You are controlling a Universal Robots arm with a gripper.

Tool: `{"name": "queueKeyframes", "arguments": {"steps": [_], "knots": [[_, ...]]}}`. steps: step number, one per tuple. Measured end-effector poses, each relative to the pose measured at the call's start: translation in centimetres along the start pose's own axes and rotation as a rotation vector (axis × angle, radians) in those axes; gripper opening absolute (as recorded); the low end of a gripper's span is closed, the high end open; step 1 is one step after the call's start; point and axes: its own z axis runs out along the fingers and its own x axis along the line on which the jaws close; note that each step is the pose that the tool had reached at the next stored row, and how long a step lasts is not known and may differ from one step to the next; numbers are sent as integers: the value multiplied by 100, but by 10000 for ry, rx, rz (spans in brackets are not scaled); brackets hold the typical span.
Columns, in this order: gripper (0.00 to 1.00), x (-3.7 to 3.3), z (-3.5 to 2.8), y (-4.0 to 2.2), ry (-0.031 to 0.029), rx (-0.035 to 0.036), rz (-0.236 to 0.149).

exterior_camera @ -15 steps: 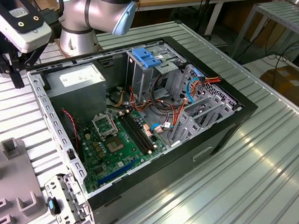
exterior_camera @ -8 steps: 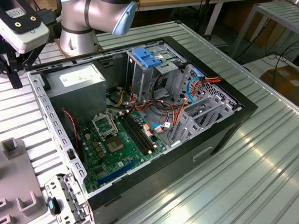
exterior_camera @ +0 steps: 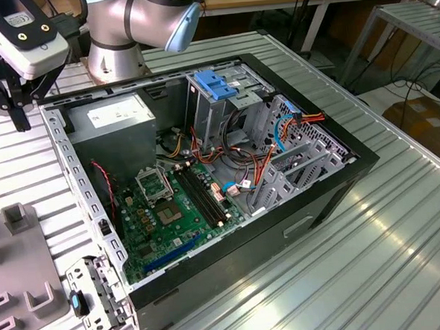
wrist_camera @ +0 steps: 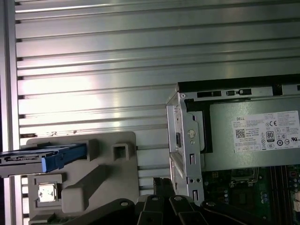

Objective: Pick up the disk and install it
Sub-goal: 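Reach for the disk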

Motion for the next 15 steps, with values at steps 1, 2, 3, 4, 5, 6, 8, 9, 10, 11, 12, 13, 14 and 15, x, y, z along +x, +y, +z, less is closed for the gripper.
{"name": "queueKeyframes", "arguments": {"steps": [1, 2, 3, 4, 5, 6, 8, 9, 10, 11, 12, 13, 14, 15], "knots": [[11, 3, 0, 0, 0, 0, 0], [11, 6, 0, 0, 0, 0, 0], [11, 12, 0, -1, 0, 0, 0], [11, 15, 0, -1, 1, 1, 0], [11, 18, 0, -1, 0, 0, 0], [11, 22, 0, -2, 0, 0, 0], [11, 29, 0, -2, 0, 0, 0], [11, 32, 0, -2, 0, 0, 0], [11, 39, 0, -3, 0, -1, 0], [11, 46, 0, -3, 0, 0, 0], [11, 53, 0, -4, 0, 0, 0], [11, 58, 0, -4, 0, 0, 0], [11, 61, 0, -5, 0, 0, 0], [11, 67, 0, -5, 0, 0, 0]]}}
